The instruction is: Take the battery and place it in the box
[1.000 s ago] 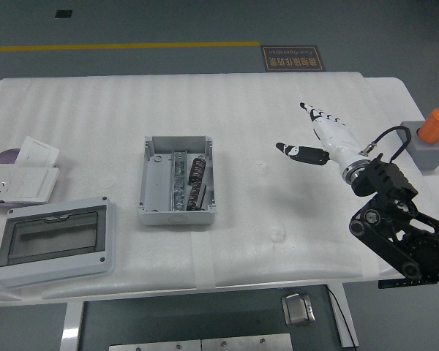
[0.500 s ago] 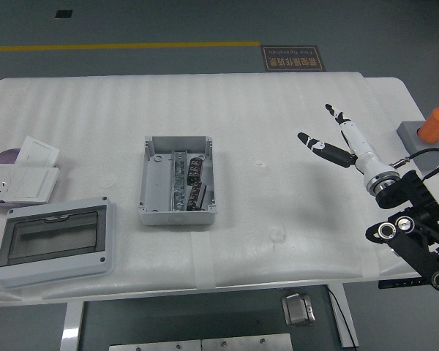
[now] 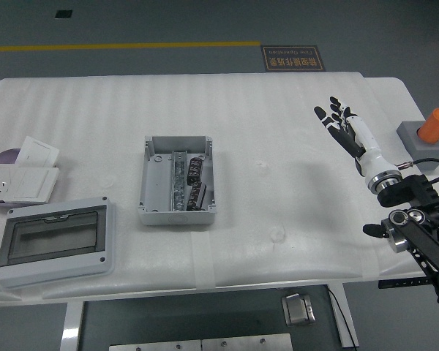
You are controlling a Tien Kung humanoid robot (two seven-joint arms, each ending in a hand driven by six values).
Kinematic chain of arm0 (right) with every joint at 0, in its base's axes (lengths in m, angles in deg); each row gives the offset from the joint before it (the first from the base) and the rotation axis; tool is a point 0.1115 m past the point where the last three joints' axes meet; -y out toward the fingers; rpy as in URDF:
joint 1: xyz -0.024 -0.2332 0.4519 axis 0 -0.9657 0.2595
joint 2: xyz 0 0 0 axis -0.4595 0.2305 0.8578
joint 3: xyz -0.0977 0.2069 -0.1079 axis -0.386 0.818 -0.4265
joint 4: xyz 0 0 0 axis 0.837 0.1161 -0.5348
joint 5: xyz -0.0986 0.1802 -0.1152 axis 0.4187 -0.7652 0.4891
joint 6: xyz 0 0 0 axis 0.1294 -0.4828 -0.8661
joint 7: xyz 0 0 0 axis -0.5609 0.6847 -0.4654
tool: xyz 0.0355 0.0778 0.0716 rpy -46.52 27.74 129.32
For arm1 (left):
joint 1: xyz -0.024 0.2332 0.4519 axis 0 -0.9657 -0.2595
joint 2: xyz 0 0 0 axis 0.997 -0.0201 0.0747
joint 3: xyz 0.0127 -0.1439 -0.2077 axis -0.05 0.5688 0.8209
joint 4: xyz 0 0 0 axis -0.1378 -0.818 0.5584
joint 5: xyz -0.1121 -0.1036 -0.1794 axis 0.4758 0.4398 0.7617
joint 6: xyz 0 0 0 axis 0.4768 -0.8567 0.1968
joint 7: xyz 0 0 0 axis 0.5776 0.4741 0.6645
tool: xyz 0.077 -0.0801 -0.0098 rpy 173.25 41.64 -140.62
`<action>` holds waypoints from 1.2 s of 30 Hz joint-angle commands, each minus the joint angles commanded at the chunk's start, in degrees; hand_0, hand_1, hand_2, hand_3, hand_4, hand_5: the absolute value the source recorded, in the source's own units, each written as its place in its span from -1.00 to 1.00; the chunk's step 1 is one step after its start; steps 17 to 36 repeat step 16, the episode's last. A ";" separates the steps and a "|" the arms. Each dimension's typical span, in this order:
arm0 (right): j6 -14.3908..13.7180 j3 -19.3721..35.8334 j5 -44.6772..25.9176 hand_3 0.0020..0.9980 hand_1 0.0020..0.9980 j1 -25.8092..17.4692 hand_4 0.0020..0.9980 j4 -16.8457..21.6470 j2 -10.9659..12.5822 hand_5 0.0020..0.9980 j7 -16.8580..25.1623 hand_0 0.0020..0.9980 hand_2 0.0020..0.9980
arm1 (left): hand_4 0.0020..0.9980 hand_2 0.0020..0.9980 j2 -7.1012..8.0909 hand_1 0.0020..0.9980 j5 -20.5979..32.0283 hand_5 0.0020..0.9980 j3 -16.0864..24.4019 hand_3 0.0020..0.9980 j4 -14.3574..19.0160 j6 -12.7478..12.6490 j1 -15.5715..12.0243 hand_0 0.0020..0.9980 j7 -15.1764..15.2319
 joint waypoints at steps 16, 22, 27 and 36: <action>0.67 -1.64 -2.82 1.00 0.83 -0.74 0.77 -1.85 -2.31 0.73 1.15 0.92 0.91 | 0.03 0.04 0.84 0.30 1.40 -0.12 -0.62 0.20 0.02 0.15 -1.67 0.25 -0.17; 0.67 -1.64 -2.82 1.00 0.83 -0.74 0.77 -1.85 -2.31 0.73 1.15 0.92 0.91 | 0.03 0.04 0.84 0.30 1.40 -0.12 -0.62 0.20 0.02 0.15 -1.67 0.25 -0.17; 0.67 -1.64 -2.82 1.00 0.83 -0.74 0.77 -1.85 -2.31 0.73 1.15 0.92 0.91 | 0.03 0.04 0.84 0.30 1.40 -0.12 -0.62 0.20 0.02 0.15 -1.67 0.25 -0.17; 0.67 -1.64 -2.82 1.00 0.83 -0.74 0.77 -1.85 -2.31 0.73 1.15 0.92 0.91 | 0.03 0.04 0.84 0.30 1.40 -0.12 -0.62 0.20 0.02 0.15 -1.67 0.25 -0.17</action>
